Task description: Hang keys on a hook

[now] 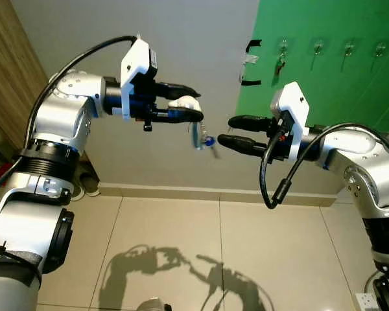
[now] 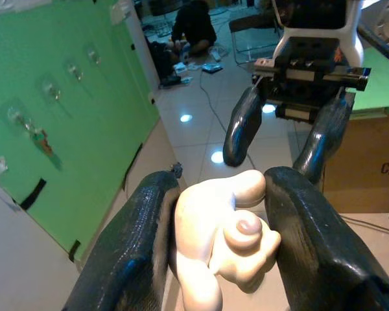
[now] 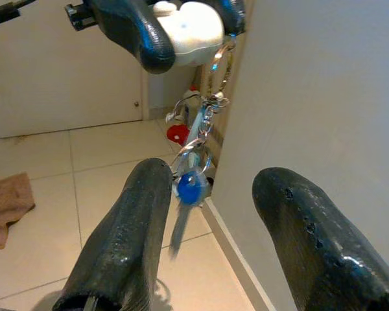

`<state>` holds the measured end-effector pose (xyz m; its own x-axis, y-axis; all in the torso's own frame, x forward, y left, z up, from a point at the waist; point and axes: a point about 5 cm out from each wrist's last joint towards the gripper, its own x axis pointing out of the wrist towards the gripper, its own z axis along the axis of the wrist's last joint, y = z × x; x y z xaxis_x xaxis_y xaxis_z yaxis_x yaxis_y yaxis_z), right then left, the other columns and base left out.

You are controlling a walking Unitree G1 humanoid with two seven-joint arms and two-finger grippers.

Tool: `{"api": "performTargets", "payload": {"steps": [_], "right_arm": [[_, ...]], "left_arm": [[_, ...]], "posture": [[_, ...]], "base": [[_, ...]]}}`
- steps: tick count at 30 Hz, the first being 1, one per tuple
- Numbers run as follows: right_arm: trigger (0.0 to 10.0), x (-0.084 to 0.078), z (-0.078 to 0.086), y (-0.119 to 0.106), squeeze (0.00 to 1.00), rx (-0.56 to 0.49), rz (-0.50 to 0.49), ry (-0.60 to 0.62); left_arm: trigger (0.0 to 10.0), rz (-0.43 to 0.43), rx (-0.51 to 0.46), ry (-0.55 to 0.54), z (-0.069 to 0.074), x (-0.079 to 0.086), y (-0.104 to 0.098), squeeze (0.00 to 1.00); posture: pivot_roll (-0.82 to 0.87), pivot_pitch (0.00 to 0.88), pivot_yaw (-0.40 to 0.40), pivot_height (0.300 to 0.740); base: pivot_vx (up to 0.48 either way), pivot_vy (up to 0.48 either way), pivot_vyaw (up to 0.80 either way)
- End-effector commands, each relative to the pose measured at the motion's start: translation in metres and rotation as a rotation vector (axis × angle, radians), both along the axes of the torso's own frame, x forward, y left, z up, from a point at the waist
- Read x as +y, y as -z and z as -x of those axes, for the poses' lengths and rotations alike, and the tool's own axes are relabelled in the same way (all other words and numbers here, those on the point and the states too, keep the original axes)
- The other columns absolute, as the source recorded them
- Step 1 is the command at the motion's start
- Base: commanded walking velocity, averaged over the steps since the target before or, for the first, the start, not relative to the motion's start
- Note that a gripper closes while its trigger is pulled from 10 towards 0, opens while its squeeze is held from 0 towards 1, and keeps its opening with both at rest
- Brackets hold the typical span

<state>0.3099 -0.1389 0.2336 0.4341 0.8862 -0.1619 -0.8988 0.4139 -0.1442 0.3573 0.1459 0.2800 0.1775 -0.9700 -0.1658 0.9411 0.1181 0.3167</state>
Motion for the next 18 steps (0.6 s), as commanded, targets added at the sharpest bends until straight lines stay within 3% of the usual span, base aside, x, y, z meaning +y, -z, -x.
{"api": "performTargets", "payload": {"steps": [1,11,18], "right_arm": [[10.0,0.003,-0.002,-0.003,0.00,0.001,0.014,-0.029],[10.0,0.014,-0.005,-0.011,0.00,0.003,0.014,-0.107],[10.0,0.019,-0.008,-0.017,0.00,-0.001,-0.008,-0.133]], "left_arm": [[10.0,-0.025,-0.051,0.017,0.001,0.000,-0.014,0.00],[10.0,-0.008,-0.041,0.061,-0.002,-0.003,-0.030,0.00],[10.0,0.069,0.034,0.050,-0.010,0.003,-0.038,0.00]], "posture": [[-0.01,0.000,0.012,0.740],[0.01,0.000,0.001,0.740],[0.01,0.000,0.005,0.740]], "base": [[0.000,0.000,0.00],[0.000,0.000,0.00],[0.000,0.000,0.00]]}}
